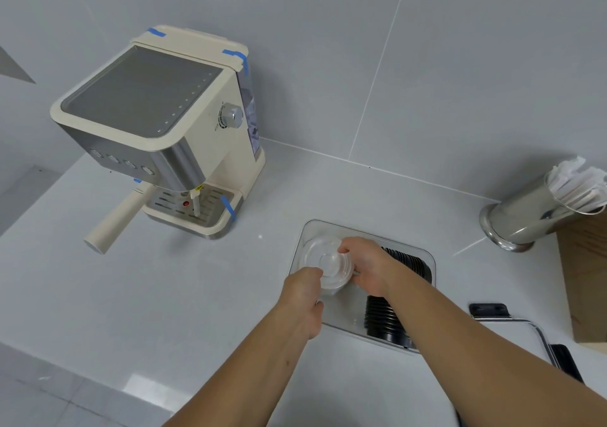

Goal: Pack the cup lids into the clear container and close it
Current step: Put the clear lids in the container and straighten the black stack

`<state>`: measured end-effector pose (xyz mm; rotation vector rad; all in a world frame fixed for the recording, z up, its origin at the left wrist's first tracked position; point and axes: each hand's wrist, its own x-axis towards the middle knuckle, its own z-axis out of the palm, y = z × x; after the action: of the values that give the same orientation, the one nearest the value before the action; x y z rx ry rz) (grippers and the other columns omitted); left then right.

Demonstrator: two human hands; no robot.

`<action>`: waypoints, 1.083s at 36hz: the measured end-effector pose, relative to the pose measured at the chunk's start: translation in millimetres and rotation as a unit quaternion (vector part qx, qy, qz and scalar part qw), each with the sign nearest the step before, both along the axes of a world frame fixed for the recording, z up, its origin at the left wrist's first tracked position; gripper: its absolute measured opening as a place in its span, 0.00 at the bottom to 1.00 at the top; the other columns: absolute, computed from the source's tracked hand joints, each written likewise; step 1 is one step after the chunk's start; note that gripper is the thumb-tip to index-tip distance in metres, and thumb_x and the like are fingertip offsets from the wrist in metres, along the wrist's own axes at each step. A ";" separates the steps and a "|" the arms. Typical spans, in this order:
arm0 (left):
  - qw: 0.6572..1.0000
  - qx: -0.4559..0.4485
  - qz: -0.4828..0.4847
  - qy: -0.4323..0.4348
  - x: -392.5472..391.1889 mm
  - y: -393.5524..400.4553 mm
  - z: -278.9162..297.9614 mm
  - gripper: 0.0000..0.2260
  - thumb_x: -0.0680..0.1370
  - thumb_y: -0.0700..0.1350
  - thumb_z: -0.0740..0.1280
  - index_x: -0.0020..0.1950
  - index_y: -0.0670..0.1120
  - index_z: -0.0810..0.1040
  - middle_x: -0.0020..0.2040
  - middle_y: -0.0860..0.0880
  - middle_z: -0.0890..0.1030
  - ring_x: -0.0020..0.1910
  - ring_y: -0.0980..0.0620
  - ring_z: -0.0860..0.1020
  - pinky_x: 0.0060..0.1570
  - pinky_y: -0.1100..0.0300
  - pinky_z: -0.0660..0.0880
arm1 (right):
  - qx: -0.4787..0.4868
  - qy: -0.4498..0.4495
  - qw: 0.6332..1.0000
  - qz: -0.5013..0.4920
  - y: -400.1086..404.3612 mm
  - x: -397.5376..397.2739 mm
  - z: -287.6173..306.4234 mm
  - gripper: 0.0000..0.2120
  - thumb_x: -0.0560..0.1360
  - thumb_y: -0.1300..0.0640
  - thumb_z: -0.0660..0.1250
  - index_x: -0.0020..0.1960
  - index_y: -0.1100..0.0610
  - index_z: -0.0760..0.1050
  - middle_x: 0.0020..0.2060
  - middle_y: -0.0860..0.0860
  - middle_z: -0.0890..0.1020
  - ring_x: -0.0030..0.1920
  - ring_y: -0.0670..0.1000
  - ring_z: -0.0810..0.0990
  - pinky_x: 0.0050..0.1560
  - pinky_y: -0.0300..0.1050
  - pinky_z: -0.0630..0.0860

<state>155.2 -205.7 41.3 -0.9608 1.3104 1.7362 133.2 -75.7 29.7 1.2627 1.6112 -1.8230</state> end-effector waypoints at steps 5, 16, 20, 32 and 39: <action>1.000 0.025 -0.015 0.009 11.4 -16.6 14.5 0.26 0.78 0.42 0.68 0.75 0.39 0.66 0.78 0.38 0.61 0.76 0.42 0.63 0.70 0.52 0.68 | -0.035 0.018 0.999 -0.009 -0.5 7.0 6.8 0.06 0.74 0.63 0.63 0.39 0.55 0.72 0.35 0.54 0.72 0.37 0.52 0.71 0.40 0.44 0.71; 0.915 -0.169 -0.205 0.304 11.5 -65.2 22.5 0.09 0.75 0.45 0.70 0.36 0.50 0.86 0.34 0.51 0.85 0.34 0.59 0.80 0.40 0.62 0.79 | -0.068 0.003 0.996 -0.056 -11.2 37.3 -0.9 0.16 0.77 0.58 0.67 0.64 0.60 0.73 0.63 0.59 0.77 0.63 0.57 0.76 0.63 0.50 0.72; 0.865 -0.269 -0.259 0.335 -0.7 -73.9 5.6 0.04 0.76 0.48 0.70 0.49 0.56 0.82 0.42 0.60 0.83 0.40 0.62 0.80 0.36 0.71 0.71 | -0.066 -0.003 0.995 -0.078 -20.3 44.8 -8.7 0.17 0.77 0.59 0.67 0.65 0.60 0.73 0.61 0.57 0.75 0.59 0.57 0.77 0.58 0.49 0.75; 0.848 -0.246 -0.304 0.357 -7.5 -75.5 -18.3 0.14 0.75 0.41 0.66 0.29 0.46 0.73 0.26 0.54 0.67 0.28 0.56 0.62 0.29 0.65 0.62 | -0.048 0.053 0.993 -0.096 -37.9 45.1 -15.4 0.16 0.77 0.65 0.64 0.63 0.53 0.76 0.53 0.51 0.79 0.53 0.52 0.77 0.53 0.45 0.78; 0.863 -0.208 -0.296 0.352 -8.7 -78.6 -19.5 0.10 0.76 0.42 0.68 0.39 0.52 0.85 0.30 0.56 0.79 0.30 0.57 0.72 0.36 0.62 0.72 | -0.019 0.066 0.992 -0.108 -38.5 41.1 -19.7 0.13 0.78 0.63 0.64 0.58 0.49 0.77 0.45 0.50 0.79 0.42 0.49 0.74 0.61 0.50 0.76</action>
<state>146.5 -284.3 21.8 -0.0312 2.2282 1.3527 174.3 -114.1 10.0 1.3709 1.5481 -2.0990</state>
